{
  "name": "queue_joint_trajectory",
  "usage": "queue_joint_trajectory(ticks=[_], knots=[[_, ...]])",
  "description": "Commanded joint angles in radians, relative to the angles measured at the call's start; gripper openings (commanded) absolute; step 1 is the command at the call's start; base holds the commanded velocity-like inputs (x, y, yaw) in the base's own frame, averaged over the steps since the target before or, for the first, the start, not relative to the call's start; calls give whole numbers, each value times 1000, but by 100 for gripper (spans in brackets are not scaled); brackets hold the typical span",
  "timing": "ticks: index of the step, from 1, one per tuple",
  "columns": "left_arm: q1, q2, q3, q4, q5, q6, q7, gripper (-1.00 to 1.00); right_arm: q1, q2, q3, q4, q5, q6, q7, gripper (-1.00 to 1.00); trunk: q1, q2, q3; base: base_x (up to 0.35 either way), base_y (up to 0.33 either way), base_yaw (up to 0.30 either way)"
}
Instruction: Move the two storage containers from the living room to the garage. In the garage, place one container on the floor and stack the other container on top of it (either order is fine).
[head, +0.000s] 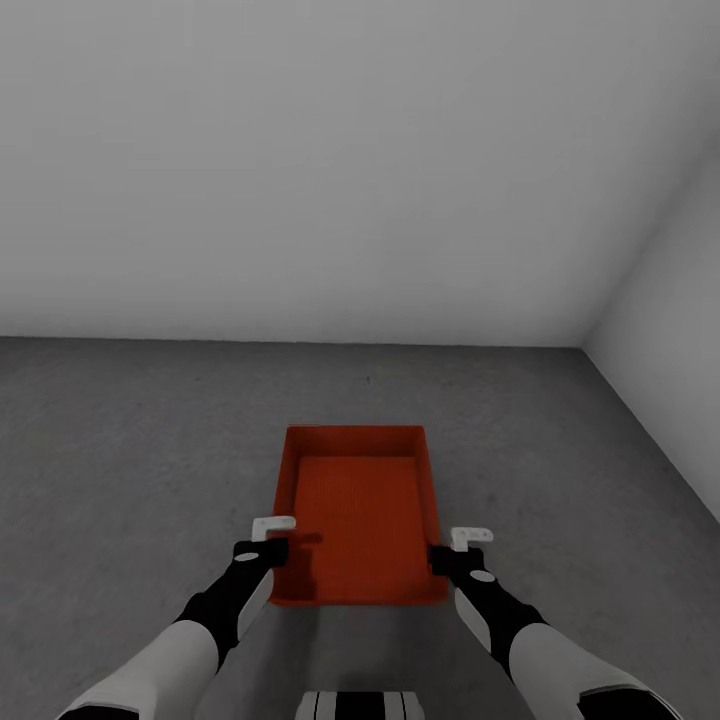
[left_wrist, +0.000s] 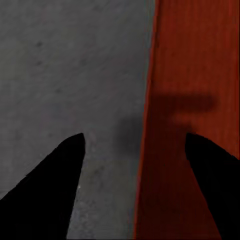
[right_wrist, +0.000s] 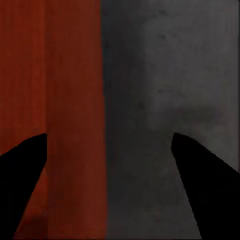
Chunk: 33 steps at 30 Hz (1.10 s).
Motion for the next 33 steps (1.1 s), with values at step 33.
queue_joint_trajectory(ticks=[33], knots=[[0,-2,-6,-7,7,2,8,100,-1,0,9,1,-9,-4,-4,100,-23,42,18,0,0,0]])
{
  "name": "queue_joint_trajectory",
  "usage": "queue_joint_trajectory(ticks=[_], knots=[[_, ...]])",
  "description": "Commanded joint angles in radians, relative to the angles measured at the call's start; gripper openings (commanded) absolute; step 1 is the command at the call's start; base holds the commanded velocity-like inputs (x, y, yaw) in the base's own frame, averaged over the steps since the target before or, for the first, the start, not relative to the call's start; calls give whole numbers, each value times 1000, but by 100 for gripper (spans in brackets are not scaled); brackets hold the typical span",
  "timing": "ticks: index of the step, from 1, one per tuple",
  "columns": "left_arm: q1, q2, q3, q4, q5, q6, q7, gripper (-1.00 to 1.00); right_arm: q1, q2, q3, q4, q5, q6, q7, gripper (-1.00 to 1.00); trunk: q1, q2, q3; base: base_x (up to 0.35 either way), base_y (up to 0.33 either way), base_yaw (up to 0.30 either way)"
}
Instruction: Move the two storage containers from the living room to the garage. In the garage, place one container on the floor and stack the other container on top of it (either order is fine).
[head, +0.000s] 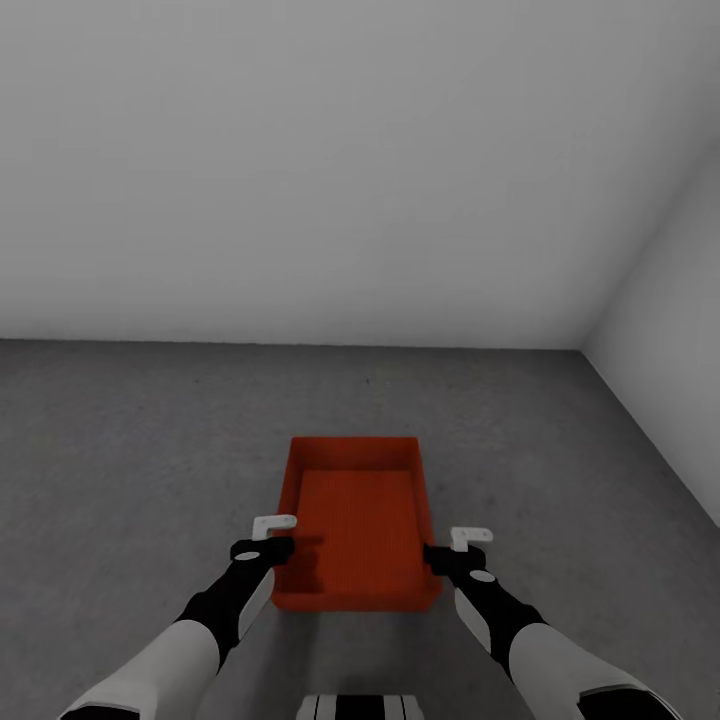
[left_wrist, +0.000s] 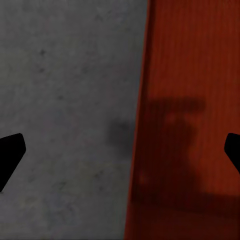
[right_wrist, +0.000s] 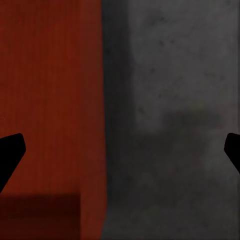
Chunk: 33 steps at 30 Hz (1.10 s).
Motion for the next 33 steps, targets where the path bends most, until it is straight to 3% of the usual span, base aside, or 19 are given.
queue_joint_trajectory(ticks=[1,33], knots=[[0,1,-6,-2,8,5,7,100,-1,0,9,1,-11,-4,-5,100,-4,7,3,0,0,0],[0,6,-5,-3,9,5,3,100,-1,-1,9,1,-9,-5,-5,100,-127,231,103,0,0,0]])
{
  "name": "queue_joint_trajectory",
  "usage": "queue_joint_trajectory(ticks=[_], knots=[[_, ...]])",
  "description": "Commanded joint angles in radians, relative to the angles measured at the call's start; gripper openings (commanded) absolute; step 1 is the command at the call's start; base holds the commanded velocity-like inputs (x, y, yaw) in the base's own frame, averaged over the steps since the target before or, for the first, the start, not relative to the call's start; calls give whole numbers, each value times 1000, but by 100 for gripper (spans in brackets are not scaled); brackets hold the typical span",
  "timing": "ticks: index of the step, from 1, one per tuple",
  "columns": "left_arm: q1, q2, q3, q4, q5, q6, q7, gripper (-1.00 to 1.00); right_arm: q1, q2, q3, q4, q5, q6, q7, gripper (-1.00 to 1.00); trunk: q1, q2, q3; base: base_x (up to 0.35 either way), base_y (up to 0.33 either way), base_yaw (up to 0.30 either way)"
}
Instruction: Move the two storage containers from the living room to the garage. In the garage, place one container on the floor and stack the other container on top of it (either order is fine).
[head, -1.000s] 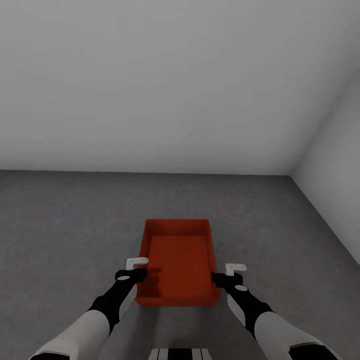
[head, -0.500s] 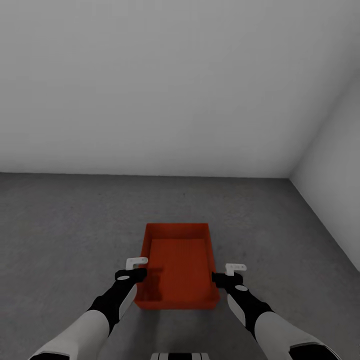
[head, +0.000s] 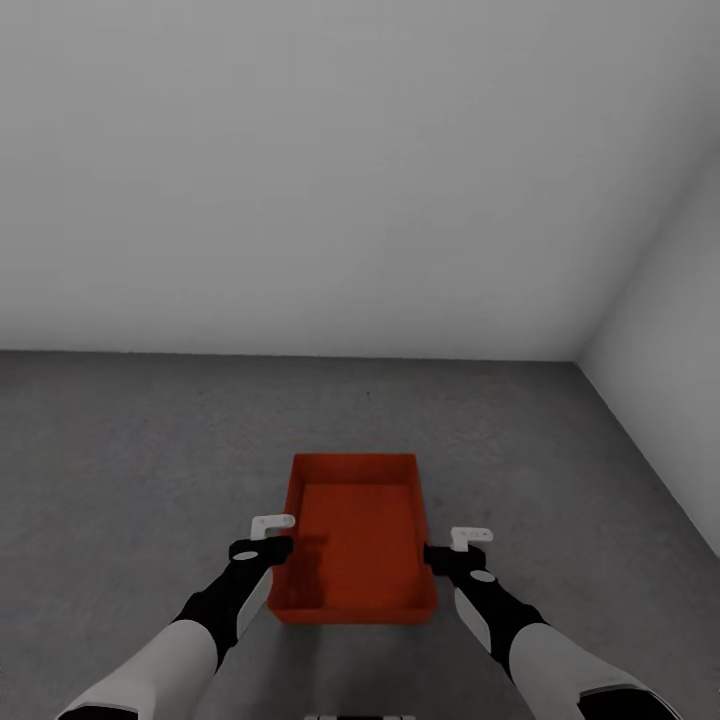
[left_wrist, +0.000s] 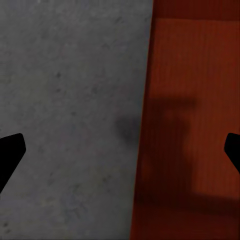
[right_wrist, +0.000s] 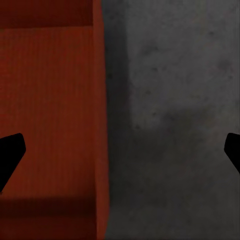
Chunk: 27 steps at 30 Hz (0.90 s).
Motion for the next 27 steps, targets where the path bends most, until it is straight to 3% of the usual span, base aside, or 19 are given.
queue_joint_trajectory(ticks=[1,27], knots=[[0,1,-6,-2,8,5,7,100,-1,0,9,1,-11,-5,-5,100,-4,7,3,0,0,0],[0,2,-9,0,9,7,3,100,-1,0,9,1,-11,-8,-6,100,-104,189,84,0,0,0]])
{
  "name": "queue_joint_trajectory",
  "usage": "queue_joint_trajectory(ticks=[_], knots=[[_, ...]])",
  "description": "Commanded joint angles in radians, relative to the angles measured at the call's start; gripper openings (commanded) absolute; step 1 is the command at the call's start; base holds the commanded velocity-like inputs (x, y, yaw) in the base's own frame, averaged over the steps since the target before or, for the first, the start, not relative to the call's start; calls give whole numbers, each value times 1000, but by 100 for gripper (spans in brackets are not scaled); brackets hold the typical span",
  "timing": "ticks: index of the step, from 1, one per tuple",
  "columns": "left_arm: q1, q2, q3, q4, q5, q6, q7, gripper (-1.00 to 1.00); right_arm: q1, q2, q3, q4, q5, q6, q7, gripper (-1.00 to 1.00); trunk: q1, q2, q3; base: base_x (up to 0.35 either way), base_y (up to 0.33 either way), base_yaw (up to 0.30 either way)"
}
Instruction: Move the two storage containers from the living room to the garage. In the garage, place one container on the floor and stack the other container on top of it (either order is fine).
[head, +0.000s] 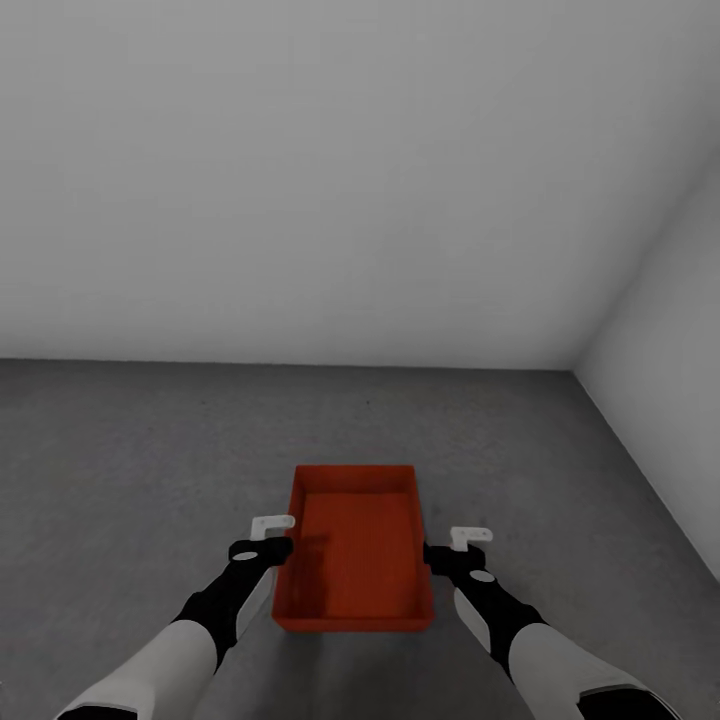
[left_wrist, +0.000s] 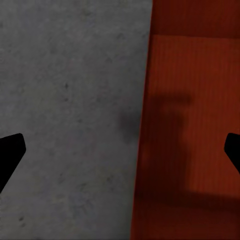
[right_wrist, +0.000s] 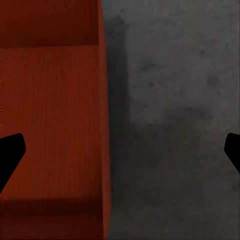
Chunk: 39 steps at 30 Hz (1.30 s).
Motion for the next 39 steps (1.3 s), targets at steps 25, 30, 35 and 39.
queue_joint_trajectory(ticks=[25,30,35,39], knots=[[0,2,-7,-4,52,4,9,100,-1,2,9,1,-11,-2,-5,100,-96,175,78,0,0,0],[0,2,-7,-3,62,5,10,100,-1,2,9,1,-12,-2,-5,100,-115,210,93,0,0,0],[0,2,-7,-3,64,5,10,100,-1,1,9,1,-12,-2,-4,100,-134,245,109,0,0,0],[0,2,-8,-2,65,5,10,100,-1,1,9,1,-12,0,-4,100,-150,273,122,0,0,0]])
